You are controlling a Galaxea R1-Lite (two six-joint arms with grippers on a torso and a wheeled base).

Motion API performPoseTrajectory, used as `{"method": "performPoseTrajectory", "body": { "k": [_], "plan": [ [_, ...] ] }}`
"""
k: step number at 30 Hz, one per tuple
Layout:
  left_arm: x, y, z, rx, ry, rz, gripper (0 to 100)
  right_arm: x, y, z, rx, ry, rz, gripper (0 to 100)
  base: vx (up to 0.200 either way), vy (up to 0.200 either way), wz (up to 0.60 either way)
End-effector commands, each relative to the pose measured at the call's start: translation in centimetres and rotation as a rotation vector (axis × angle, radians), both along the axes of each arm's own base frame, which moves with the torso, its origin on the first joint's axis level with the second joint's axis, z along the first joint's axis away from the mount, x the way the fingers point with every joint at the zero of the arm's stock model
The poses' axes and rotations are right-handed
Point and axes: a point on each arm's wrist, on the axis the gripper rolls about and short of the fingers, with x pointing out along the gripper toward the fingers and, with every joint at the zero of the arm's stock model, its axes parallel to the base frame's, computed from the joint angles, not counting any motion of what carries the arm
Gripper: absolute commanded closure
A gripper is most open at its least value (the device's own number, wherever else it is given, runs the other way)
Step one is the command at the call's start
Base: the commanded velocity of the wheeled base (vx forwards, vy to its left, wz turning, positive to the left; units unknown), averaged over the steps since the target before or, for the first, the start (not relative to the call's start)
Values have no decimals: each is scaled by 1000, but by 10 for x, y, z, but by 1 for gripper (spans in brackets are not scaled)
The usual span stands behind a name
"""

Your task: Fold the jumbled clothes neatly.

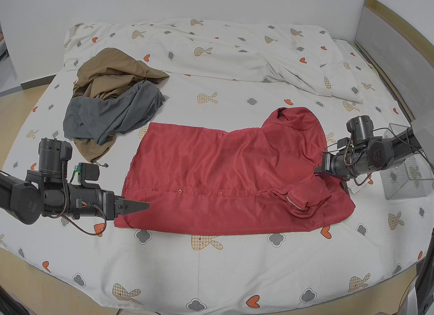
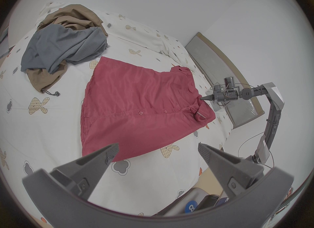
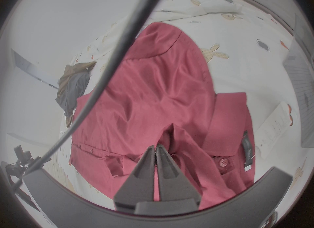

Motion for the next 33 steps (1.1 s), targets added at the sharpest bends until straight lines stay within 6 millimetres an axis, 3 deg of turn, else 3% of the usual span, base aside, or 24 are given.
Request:
{"method": "performPoseTrajectory", "body": {
  "k": [1,19,33],
  "plan": [
    [0,0,0,-1,-1,0,0,0,-10,7,5,-18,-25,100,0,0,0],
    [1,0,-1,0,2,0,0,4,-38,13,45,-27,-132,100,0,0,0],
    [1,0,-2,0,1,0,0,3,-45,12,63,3,-183,100,0,0,0]
  ]
}}
